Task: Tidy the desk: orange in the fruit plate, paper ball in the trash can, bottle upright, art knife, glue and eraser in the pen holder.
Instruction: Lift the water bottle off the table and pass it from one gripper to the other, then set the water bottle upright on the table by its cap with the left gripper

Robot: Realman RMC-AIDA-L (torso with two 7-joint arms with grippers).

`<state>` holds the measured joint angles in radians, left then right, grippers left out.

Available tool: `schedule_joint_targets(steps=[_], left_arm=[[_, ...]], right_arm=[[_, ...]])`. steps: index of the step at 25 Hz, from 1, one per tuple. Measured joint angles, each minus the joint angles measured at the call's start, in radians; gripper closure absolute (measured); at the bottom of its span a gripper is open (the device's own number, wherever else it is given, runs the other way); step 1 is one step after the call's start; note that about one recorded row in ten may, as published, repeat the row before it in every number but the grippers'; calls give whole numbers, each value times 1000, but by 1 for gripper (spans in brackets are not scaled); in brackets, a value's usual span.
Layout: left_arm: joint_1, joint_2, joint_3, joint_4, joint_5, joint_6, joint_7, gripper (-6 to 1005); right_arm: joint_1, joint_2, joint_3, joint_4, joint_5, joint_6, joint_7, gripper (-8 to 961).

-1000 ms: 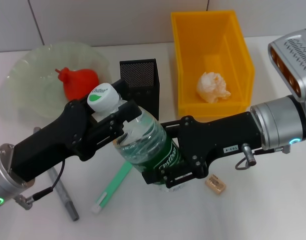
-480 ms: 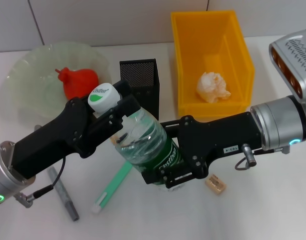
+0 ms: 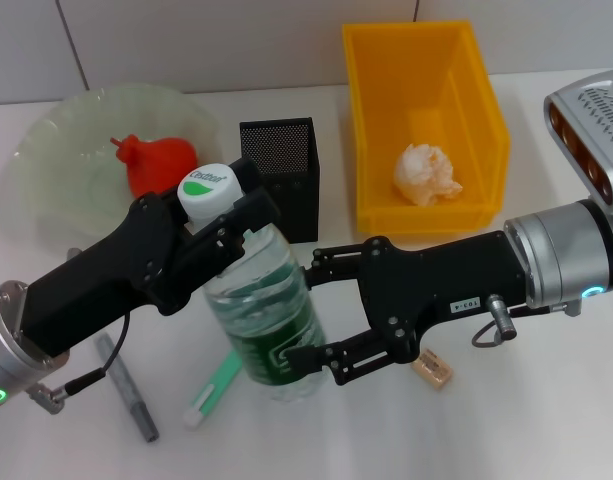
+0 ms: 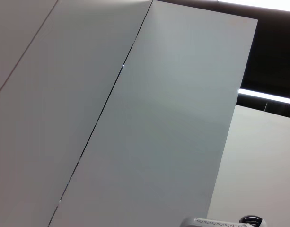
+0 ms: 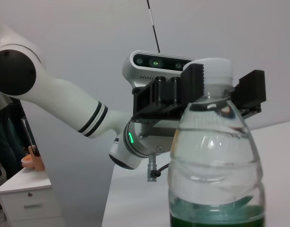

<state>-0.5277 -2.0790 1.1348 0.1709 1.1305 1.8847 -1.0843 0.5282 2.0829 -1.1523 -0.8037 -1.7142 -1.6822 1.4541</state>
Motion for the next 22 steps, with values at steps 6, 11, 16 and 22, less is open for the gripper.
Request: schedule_joint_targets(steps=[6, 11, 16, 22], left_arm=[[0, 0, 5, 10, 0, 0, -3, 561], [1, 0, 5, 10, 0, 1, -3, 560], [29, 11, -6, 47, 0, -11, -1, 558], [78, 16, -29, 124, 0, -42, 39, 556]], right_arm=[[-4, -1, -4, -4, 1, -3, -1, 112], [-47, -2, 18, -46, 2, -6, -1, 112], [-98, -4, 119, -60, 23, -53, -16, 112], [-150, -6, 213, -58, 29, -117, -39, 111]])
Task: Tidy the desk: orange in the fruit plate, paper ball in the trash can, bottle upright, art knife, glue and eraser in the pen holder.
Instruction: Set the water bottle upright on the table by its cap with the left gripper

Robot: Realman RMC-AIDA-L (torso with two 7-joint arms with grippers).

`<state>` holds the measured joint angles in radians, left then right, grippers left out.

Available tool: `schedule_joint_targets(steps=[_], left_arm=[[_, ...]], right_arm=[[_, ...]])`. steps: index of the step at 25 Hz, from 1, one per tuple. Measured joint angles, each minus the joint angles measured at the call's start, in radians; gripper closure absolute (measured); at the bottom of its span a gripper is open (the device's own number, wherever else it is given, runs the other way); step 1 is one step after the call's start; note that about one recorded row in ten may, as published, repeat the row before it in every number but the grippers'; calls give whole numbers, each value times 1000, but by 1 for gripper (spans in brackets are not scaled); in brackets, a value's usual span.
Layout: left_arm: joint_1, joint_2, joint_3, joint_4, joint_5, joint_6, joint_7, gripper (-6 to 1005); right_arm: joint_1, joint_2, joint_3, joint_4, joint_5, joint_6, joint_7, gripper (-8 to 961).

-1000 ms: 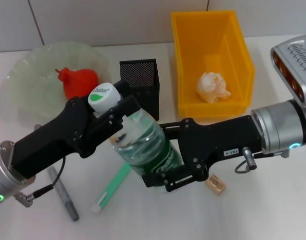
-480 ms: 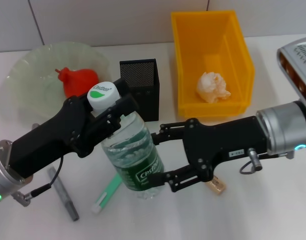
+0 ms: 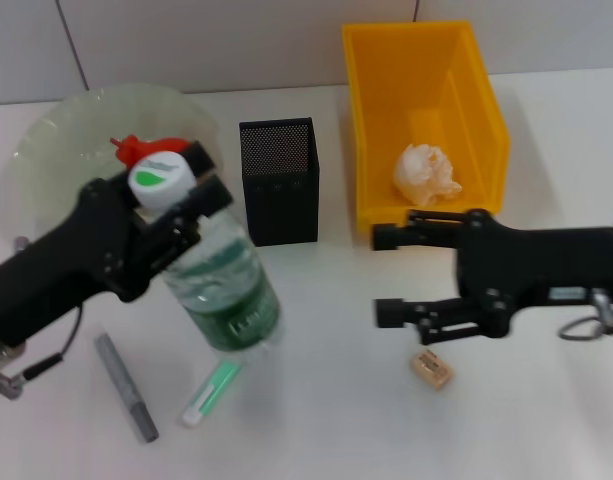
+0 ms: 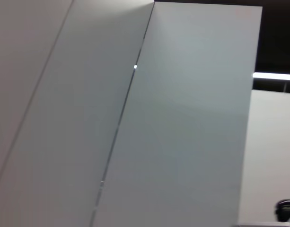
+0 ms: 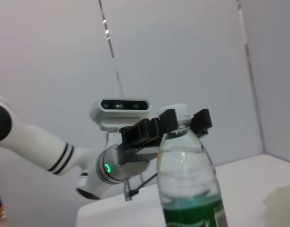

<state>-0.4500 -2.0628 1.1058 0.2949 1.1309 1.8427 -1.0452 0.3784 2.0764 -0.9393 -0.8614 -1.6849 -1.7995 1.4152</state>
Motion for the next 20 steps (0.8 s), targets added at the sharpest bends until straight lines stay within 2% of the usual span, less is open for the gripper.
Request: schedule_joint_targets(steps=[3, 4, 7, 11, 12, 16, 19, 20], left_arm=[[13, 1, -13, 23, 1, -13, 29, 555], [57, 4, -58, 49, 2, -22, 101, 555], [98, 16, -117, 54, 5, -46, 183, 554], [121, 26, -130, 54, 3, -69, 211, 553], [144, 29, -162, 55, 4, -95, 240, 553], [158, 23, -178, 54, 6, -141, 288, 551], [162, 3, -181, 50, 4, -208, 354, 550], [162, 3, -181, 50, 4, -208, 354, 550]], right_arm=[[-41, 0, 41, 3, 0, -10, -39, 111], [-51, -1, 53, 6, 0, -11, -49, 111], [-74, 0, 97, 32, -2, -8, -74, 111], [-77, -1, 123, 59, -5, -8, -91, 111], [-77, -2, 130, 73, -8, -5, -101, 111], [-76, -2, 130, 83, -9, -3, -112, 111], [-72, -2, 130, 87, -9, 0, -119, 111], [-72, -2, 130, 87, -9, 0, -119, 112]])
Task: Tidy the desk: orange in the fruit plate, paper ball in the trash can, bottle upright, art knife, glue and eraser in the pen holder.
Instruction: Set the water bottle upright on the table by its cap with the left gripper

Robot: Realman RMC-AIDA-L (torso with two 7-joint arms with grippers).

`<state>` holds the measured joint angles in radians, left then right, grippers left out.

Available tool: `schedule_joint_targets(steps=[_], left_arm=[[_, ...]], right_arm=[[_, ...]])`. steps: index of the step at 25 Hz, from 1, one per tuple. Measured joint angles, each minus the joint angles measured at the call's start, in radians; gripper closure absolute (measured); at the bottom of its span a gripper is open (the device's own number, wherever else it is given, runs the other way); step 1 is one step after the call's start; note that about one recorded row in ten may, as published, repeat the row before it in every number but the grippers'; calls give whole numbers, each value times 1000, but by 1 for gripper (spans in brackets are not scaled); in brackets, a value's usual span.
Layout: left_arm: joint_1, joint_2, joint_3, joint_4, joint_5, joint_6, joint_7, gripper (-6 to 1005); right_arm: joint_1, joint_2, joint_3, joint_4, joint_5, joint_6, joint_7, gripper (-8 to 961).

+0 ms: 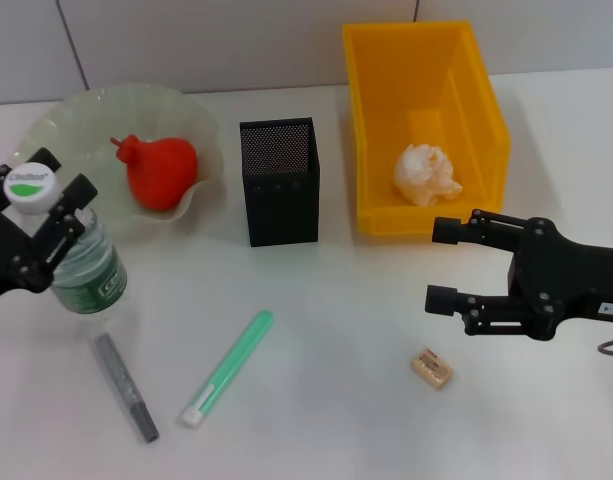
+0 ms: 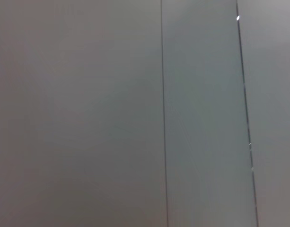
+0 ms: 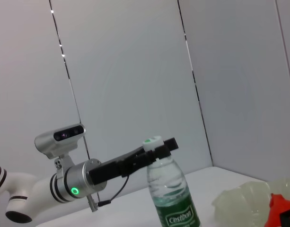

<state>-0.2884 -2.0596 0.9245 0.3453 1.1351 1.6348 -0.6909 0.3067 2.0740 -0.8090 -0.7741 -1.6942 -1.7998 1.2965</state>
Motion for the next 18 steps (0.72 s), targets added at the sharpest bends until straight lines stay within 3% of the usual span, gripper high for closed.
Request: schedule_joint_targets(steps=[2, 18], left_arm=[[-14, -9, 7, -6, 2, -32, 29, 550], [-65, -14, 13, -36, 2, -109, 73, 545]], right_arm=[[4, 0, 0, 7, 0, 8, 0, 112], [7, 0, -2, 23, -2, 10, -2, 111]])
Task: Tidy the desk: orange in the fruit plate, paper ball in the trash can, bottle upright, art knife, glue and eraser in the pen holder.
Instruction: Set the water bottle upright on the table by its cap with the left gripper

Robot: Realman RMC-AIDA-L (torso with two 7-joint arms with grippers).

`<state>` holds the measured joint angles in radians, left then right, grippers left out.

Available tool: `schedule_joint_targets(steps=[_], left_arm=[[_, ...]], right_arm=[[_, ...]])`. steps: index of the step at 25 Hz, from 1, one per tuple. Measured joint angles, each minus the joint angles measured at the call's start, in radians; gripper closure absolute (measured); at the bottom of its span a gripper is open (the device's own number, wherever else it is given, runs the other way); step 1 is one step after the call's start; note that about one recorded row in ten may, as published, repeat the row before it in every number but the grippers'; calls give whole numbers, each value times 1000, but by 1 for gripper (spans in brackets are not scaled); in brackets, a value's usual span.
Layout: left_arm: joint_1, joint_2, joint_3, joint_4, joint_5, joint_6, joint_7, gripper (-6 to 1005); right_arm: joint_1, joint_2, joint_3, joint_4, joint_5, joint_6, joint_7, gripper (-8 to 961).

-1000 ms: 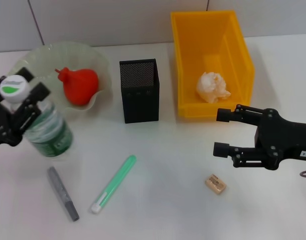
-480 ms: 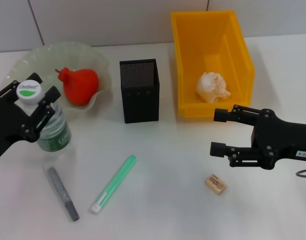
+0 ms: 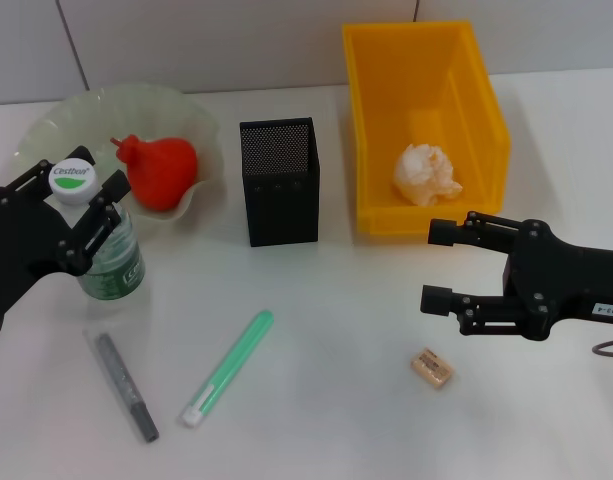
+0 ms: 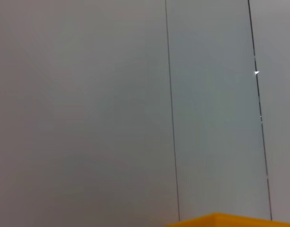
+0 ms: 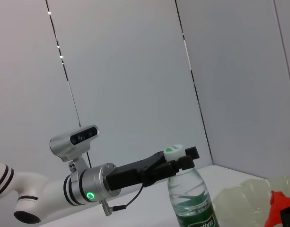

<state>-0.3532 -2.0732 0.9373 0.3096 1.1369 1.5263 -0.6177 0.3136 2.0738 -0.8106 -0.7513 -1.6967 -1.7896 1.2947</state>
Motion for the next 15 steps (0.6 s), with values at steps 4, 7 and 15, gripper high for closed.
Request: schedule_joint_targets(steps=[4, 7, 15], left_arm=[[-4, 0, 0, -10, 0, -37, 2, 543], [-8, 0, 0, -12, 0, -70, 2, 543], [-24, -2, 0, -36, -9, -108, 2, 540]], right_arm=[[2, 0, -6, 0, 0, 2, 0, 111], [3, 0, -8, 0, 0, 3, 0, 111], [4, 0, -8, 0, 0, 3, 0, 112]])
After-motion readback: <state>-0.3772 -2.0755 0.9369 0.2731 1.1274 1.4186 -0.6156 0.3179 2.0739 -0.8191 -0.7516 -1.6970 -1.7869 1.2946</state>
